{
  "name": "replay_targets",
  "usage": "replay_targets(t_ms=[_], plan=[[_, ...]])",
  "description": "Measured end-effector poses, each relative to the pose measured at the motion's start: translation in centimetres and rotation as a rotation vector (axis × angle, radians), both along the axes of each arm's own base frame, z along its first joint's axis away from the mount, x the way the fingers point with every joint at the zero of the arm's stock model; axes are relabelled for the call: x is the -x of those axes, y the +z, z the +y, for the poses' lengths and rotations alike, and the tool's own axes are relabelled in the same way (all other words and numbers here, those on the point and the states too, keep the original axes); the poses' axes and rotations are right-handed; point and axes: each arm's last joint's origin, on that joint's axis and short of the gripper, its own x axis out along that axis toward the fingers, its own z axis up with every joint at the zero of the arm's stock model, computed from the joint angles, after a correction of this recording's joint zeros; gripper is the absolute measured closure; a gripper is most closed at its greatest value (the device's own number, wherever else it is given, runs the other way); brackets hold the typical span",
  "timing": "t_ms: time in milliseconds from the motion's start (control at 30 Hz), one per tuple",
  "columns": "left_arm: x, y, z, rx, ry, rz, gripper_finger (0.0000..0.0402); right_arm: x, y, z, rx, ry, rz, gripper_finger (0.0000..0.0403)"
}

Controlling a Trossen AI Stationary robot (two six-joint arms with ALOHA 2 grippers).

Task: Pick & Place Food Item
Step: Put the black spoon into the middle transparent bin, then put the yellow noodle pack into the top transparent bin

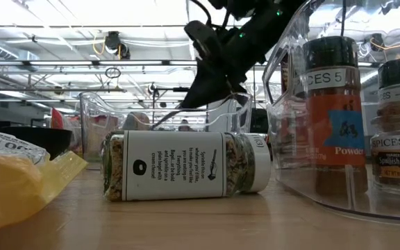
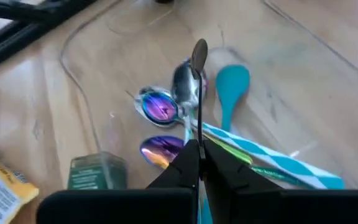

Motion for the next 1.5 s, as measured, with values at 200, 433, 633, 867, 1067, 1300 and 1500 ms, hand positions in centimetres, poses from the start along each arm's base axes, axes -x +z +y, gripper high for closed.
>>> replay_targets(t_ms=[200, 433, 633, 867, 1067, 1300, 1500], plan=[[-1.4, -2.2, 0.1, 0.042, -0.027, 0.042, 0.0249, -0.1, -0.6, -0.5, -0.036, 0.003, 0.027, 0.0403], [-2.0, -3.2, 0.2, 0.060, -0.037, 0.052, 0.0249, 0.1, -0.7, -1.0, -0.030, -0.004, 0.061, 0.0399], [-2.2, -3.2, 0.2, 0.060, -0.032, 0.030, 0.0249, 0.1, -0.8, -1.0, -0.007, 0.015, 0.068, 0.0374], [-2.3, -2.9, 0.3, 0.060, -0.030, 0.004, 0.0249, 0.1, -0.8, -1.6, -0.039, 0.053, 0.067, 0.0322], [-2.7, -3.1, 0.5, 0.061, 0.066, 0.043, 0.0250, 0.1, -0.7, -2.2, -0.053, 0.042, 0.059, 0.0267], [-1.9, -2.0, 0.6, 0.055, 0.106, -0.044, 0.0250, 0.5, 1.2, -3.3, -0.039, 0.024, -0.002, 0.0236], [0.5, -0.4, 0.8, 0.028, 0.179, -0.159, 0.0249, 1.3, 5.5, -4.1, 0.063, 0.053, -0.191, 0.0236]])
